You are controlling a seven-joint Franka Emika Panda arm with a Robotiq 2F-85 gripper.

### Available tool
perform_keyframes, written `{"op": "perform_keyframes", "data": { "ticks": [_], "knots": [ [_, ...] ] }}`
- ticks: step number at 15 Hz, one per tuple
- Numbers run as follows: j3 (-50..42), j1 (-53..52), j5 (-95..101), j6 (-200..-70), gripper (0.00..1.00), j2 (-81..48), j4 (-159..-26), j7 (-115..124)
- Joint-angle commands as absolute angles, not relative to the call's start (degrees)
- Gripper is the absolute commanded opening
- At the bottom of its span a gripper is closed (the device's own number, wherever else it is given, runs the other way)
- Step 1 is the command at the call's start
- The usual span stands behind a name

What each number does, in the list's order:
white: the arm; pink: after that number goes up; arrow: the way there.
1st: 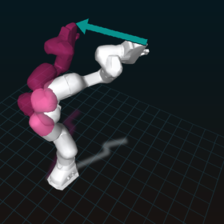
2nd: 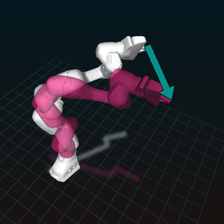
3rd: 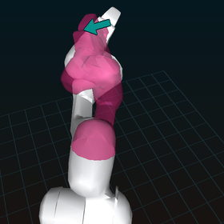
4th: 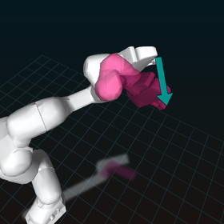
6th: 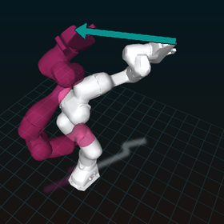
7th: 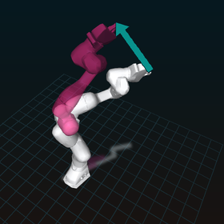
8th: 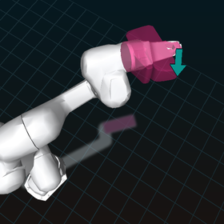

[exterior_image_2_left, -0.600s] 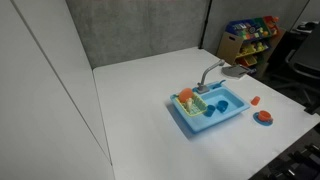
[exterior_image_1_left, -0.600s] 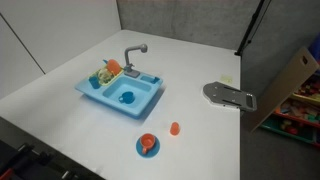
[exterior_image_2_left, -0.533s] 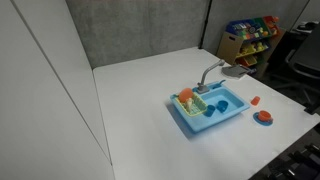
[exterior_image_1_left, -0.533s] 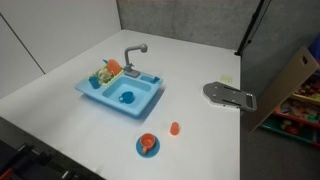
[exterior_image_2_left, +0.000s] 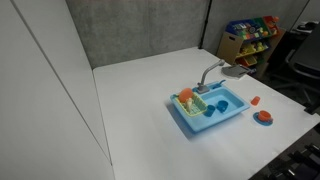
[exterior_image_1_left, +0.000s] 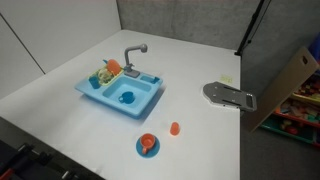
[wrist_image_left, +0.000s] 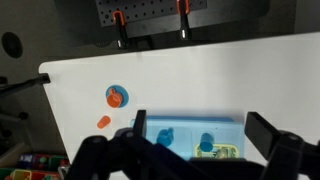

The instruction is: Pick up the blue cup on the counter top of the sink and move it to the right on top of the upside down laying orange cup on the worktop

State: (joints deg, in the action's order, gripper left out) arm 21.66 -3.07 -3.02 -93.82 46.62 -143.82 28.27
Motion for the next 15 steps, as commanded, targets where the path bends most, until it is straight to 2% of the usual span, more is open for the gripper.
{"op": "perform_keyframes", "data": {
  "ticks": [1, 15],
  "knots": [
    [21.2, -2.8, -1.6, -94.2, 1.00, 42.3, -140.8, 27.9],
    [14.7, -3.5, -2.8, -99.2, 1.00, 24.5, -131.3, 23.4]
  ]
}}
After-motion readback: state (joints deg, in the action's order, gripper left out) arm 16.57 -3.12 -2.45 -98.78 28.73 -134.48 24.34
